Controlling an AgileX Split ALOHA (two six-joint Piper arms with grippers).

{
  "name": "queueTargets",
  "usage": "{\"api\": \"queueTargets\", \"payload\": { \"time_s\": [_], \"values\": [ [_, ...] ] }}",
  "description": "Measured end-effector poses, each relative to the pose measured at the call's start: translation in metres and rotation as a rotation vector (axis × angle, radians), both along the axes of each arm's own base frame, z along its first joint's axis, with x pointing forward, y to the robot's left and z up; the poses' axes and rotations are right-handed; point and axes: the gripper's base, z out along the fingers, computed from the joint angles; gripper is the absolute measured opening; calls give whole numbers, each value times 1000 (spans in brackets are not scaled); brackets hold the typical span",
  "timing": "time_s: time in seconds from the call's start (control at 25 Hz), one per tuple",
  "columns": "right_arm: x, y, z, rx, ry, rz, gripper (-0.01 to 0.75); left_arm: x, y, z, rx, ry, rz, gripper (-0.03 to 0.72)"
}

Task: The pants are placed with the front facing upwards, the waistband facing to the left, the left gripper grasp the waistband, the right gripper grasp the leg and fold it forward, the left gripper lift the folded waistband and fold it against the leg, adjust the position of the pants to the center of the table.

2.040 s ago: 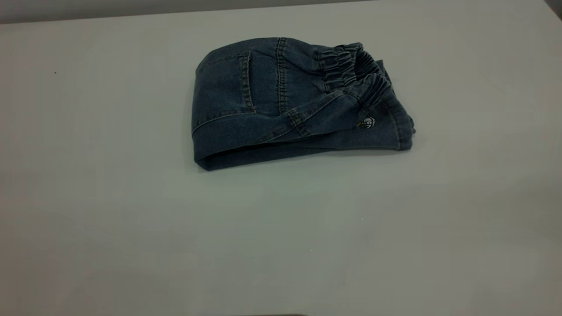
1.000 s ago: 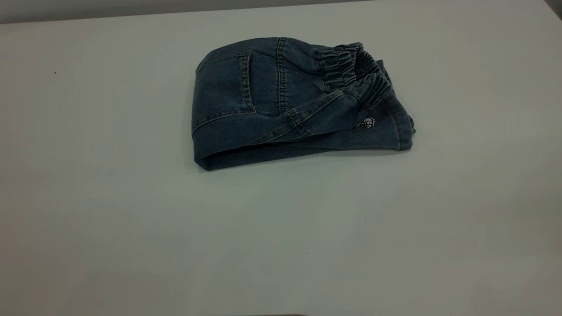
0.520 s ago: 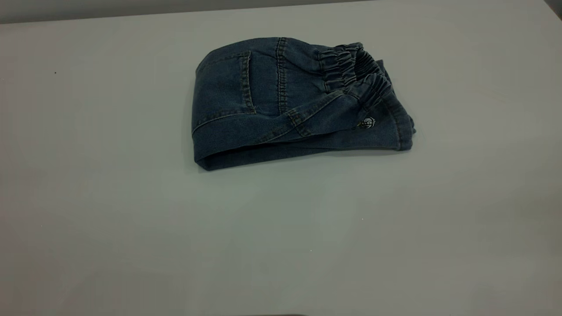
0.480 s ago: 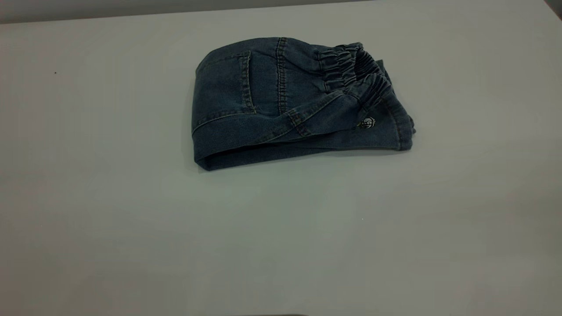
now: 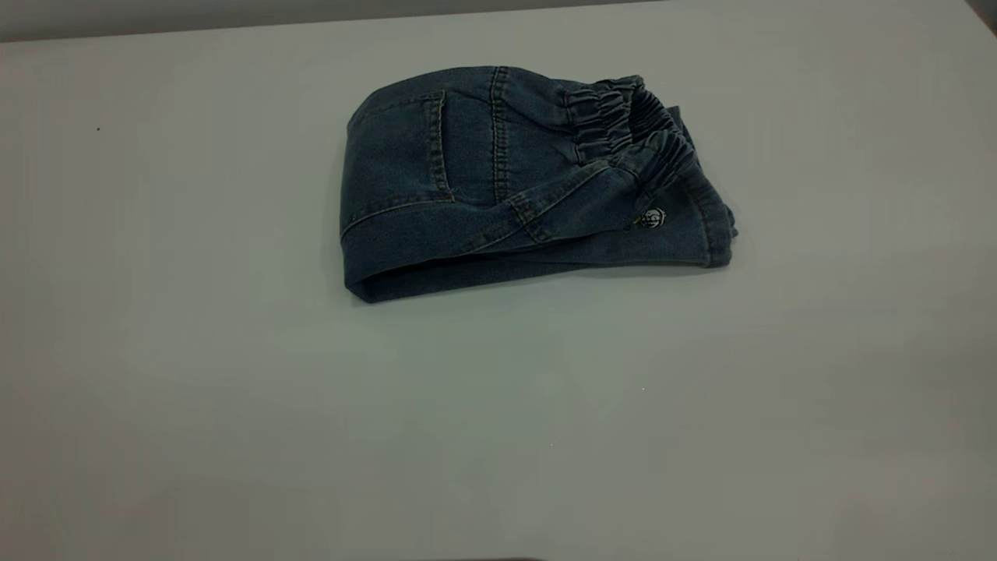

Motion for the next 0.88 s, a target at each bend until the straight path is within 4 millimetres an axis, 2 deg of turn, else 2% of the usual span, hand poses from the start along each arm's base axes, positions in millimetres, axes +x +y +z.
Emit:
{"api": "queueTargets", "payload": {
  "time_s": [0.12,0.32,0.48,0.68,0.88],
  "values": [
    [0,0,0,0,0,0,357,0,0,-22,-21,301,-14,408],
    [0,0,0,0,0,0,357,-4,-19,-55,144,699,-220,408],
    [0,0,0,0,0,0,357,3,-27,-69,262,763,-312,408],
    [0,0,0,0,0,0,357,19,-30,-99,271,877,-341,408],
    [0,0,0,0,0,0,357,21,-30,-103,274,891,-342,408]
  ]
}}
